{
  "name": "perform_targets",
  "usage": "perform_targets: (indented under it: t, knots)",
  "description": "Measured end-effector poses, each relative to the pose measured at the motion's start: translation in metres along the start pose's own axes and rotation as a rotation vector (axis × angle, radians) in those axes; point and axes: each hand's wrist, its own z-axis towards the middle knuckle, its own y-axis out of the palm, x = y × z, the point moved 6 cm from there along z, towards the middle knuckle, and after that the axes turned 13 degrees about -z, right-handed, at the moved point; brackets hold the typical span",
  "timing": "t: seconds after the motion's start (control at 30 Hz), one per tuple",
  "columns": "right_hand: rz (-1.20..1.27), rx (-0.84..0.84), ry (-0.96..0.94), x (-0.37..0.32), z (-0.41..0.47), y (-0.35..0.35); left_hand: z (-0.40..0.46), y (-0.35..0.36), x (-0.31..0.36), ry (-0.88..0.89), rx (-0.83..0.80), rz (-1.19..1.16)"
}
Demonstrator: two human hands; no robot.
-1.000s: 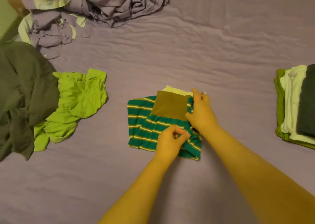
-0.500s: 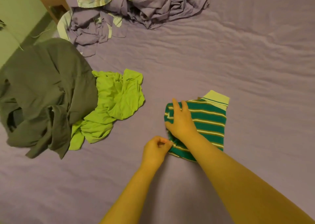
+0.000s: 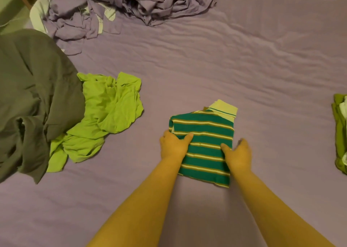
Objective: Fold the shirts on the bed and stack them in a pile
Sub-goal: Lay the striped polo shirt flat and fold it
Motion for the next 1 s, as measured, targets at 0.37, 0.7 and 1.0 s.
perform_targets:
  t: [0.37,0.7,1.0]
  knots:
    - [0.511,-0.309,0.056,0.003,0.004,-0.01,-0.025,0.03,0.008,-0.206,-0.148,-0.366]
    - [0.399,-0.008,-0.207,0.061,0.032,-0.154,-0.1,0.123,0.074,0.134,-0.111,-0.287]
    - [0.293,0.157,-0.345,0.153,0.072,-0.295,-0.162,0.269,0.116,0.232,-0.242,-0.214]
